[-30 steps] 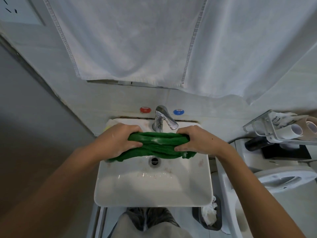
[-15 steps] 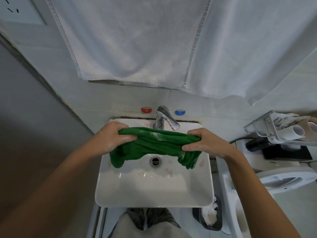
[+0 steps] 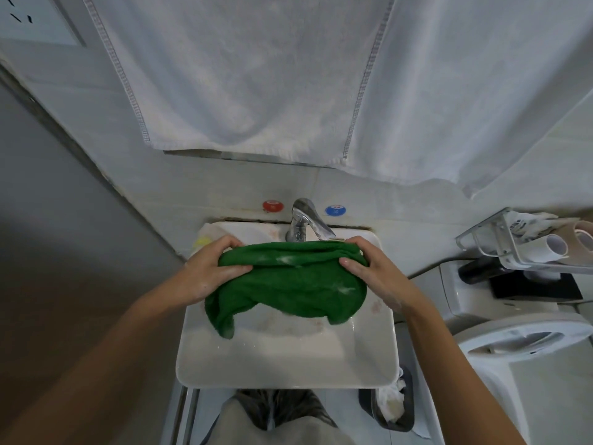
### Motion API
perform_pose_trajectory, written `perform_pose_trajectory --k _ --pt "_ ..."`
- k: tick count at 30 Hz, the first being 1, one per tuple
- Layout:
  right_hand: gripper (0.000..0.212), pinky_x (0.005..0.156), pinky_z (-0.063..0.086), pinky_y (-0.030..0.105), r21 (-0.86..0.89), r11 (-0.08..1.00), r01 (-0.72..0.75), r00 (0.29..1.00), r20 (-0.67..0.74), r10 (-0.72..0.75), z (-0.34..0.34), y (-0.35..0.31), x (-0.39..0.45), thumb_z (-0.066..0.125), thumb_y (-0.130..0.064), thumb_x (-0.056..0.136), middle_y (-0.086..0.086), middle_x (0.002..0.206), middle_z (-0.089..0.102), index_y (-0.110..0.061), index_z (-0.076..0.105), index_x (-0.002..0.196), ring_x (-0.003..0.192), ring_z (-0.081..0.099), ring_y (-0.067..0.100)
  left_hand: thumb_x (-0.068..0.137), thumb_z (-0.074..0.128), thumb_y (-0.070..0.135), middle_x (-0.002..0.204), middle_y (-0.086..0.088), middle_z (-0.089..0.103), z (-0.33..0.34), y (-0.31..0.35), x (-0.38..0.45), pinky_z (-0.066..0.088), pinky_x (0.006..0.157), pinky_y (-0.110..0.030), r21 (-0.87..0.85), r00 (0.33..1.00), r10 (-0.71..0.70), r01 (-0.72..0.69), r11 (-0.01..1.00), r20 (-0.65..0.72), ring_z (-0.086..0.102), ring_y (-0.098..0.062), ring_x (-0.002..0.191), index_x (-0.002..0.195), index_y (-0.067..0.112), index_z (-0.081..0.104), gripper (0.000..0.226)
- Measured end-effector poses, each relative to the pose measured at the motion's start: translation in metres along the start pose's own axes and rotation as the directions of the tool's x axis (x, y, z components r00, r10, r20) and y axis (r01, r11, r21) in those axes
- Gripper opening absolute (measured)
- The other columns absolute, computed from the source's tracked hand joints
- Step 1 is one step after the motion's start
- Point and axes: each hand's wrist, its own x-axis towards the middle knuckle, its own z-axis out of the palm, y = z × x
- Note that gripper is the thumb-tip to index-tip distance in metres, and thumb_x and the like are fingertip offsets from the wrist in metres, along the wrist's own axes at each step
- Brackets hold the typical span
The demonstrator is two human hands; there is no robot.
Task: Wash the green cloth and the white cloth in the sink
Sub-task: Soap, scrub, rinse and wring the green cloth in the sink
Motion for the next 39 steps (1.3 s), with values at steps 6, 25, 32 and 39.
perform_pose_trajectory --k 6,25,32,39 --pt "0.016 0.073 0.055 0.025 0.153 0.988 0.028 0.993 -0.118 -0.010 0.031 -0.009 -0.001 0.064 -0.028 0.090 0.003 0.099 0.065 -0.017 0.059 0.101 0.093 0.065 0.020 0.087 0.056 0.042 0.074 0.016 0.063 0.025 0.017 0.002 0.043 0.063 -0.018 -0.250 0.991 -0.050 0.018 0.968 -0.123 0.059 0.000 0.070 0.084 0.021 0.059 0.021" --pt "0.031 0.046 0.034 0.022 0.324 0.910 0.258 0.835 -0.549 -0.041 0.113 -0.046 0.023 0.045 0.005 0.086 0.000 0.052 0.041 -0.008 0.045 0.059 0.049 0.038 0.009 0.083 0.047 0.003 0.048 0.003 0.040 0.096 0.079 0.033 0.033 0.052 -0.031 -0.465 0.732 -0.242 -0.114 0.878 -0.637 0.036 -0.013 0.051 0.053 0.011 0.042 0.031" --pt "0.015 0.054 0.036 0.033 0.383 0.901 0.205 0.850 -0.526 0.030 0.117 -0.038 0.026 0.046 -0.008 0.083 0.011 0.064 0.044 -0.005 0.054 0.071 0.060 0.041 0.019 0.084 0.048 0.006 0.051 0.000 0.043 0.097 0.079 0.032 0.037 0.054 -0.034 -0.459 0.738 -0.257 -0.079 0.885 -0.624 0.040 -0.015 0.053 0.054 0.012 0.045 0.031" --pt "0.019 0.056 0.041 0.033 0.412 0.894 0.174 0.844 -0.531 0.080 0.105 -0.044 0.035 0.045 -0.003 0.089 0.011 0.063 0.048 0.002 0.055 0.073 0.059 0.046 0.020 0.086 0.051 0.012 0.048 0.008 0.046 0.103 0.090 0.024 0.039 0.050 -0.030 -0.447 0.770 -0.228 -0.083 0.890 -0.596 0.043 -0.009 0.051 0.055 0.011 0.048 0.031"
